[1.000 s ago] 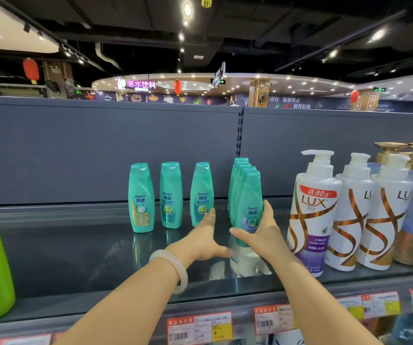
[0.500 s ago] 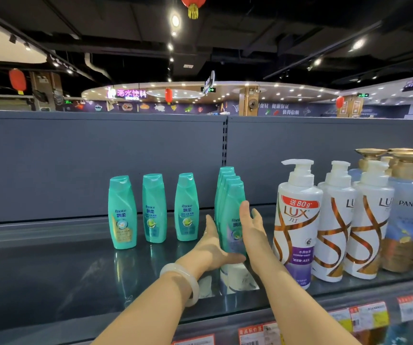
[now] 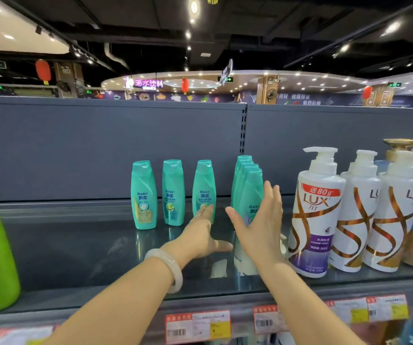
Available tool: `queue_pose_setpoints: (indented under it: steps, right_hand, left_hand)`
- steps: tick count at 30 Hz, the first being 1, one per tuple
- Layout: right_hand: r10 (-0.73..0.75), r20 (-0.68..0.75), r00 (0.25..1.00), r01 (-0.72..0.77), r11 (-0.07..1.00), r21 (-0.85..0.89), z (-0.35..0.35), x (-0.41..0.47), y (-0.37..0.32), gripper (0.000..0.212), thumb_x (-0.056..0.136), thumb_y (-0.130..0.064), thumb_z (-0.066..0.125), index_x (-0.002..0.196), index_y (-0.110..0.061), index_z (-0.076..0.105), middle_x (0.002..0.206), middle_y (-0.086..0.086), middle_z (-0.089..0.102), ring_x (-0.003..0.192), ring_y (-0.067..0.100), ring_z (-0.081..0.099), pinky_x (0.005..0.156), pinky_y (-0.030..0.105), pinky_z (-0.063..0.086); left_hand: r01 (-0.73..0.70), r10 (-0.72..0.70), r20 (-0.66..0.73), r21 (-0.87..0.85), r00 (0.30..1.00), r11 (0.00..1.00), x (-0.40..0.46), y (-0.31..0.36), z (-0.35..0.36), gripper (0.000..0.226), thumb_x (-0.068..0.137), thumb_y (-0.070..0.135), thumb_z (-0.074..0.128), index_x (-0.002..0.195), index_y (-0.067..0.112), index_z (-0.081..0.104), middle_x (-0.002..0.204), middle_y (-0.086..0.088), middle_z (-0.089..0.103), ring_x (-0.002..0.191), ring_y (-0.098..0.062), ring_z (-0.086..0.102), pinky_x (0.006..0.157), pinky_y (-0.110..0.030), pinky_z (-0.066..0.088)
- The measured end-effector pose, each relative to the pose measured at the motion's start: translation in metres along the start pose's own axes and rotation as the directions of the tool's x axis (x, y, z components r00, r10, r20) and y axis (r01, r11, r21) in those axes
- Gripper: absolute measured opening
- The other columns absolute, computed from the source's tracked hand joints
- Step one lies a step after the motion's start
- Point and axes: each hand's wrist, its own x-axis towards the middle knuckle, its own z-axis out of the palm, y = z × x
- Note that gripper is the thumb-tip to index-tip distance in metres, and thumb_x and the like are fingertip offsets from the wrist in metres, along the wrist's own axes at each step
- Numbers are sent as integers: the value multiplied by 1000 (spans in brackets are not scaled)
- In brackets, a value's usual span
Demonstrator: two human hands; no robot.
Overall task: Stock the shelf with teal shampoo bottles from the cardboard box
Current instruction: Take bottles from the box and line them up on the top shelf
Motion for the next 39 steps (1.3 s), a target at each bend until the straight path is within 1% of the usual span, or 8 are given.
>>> queue_pose_setpoints:
  steps: [3,5,9,13,19,27,33,39]
  right_hand:
    - [-167,-53,984,166,986,-29,12,-13,-18,65,85,-31,65,140,-15,34,150,8,28,139,21,27,113,41,31]
    - [-229,15,973,229,973,1,25,-16,-24,49,85,-23,64,130,-10,47,137,8,46,127,21,43,107,41,39]
    - [32,355,934,-35,999,3,51,-5,-29,75,82,-30,68,142,-12,27,141,6,39,127,22,42,108,36,37]
    - [178,359,916,-197,980,17,71,20,-30,100,75,-31,75,148,-9,9,146,11,31,135,27,35,111,36,32]
    - [346,331,878,-407,904,134,106,46,-28,117,68,-20,82,150,-18,-2,149,10,28,136,27,34,114,40,30]
    - [399,219,890,-415,909,33,133,51,-21,104,73,-19,76,147,-17,3,129,14,45,117,32,51,94,44,49]
    - [383,208,900,-371,924,-94,127,51,-17,94,74,-22,72,143,-14,9,122,12,48,108,31,55,82,38,50]
    - [313,197,929,-298,949,-105,109,42,-32,123,69,-36,81,148,-9,-9,151,17,19,139,30,25,114,39,28]
  left_hand:
    - [-1,8,-348,21,937,1000,-19,-11,-24,63,77,35,72,132,16,47,137,-3,48,126,-19,44,105,-28,34]
    - [52,-12,-612,47,791,998,-29,-25,-41,46,81,31,69,121,13,57,125,-7,54,117,-24,47,99,-31,35]
    - [231,-297,-749,-196,592,953,-38,-48,-70,59,78,25,72,130,12,45,134,-13,39,119,-32,39,95,-41,36]
    - [318,-501,-541,-399,675,860,-27,-79,-84,93,74,28,77,144,9,20,147,-17,24,133,-35,32,101,-47,37]
    - [193,-413,-409,-481,813,855,1,-96,-81,106,69,18,81,147,11,9,145,-14,27,133,-30,35,106,-42,36]
    - [144,-420,-472,-516,775,845,25,-102,-67,55,72,15,79,107,14,36,102,-4,53,90,-22,56,74,-31,48]
    - [136,-401,-499,-486,768,864,21,-102,-68,52,73,18,77,107,12,38,102,-4,52,86,-20,53,71,-30,45]
    - [124,-400,-507,-493,764,861,17,-100,-68,58,73,19,78,116,8,40,101,-4,52,86,-20,52,72,-30,45]
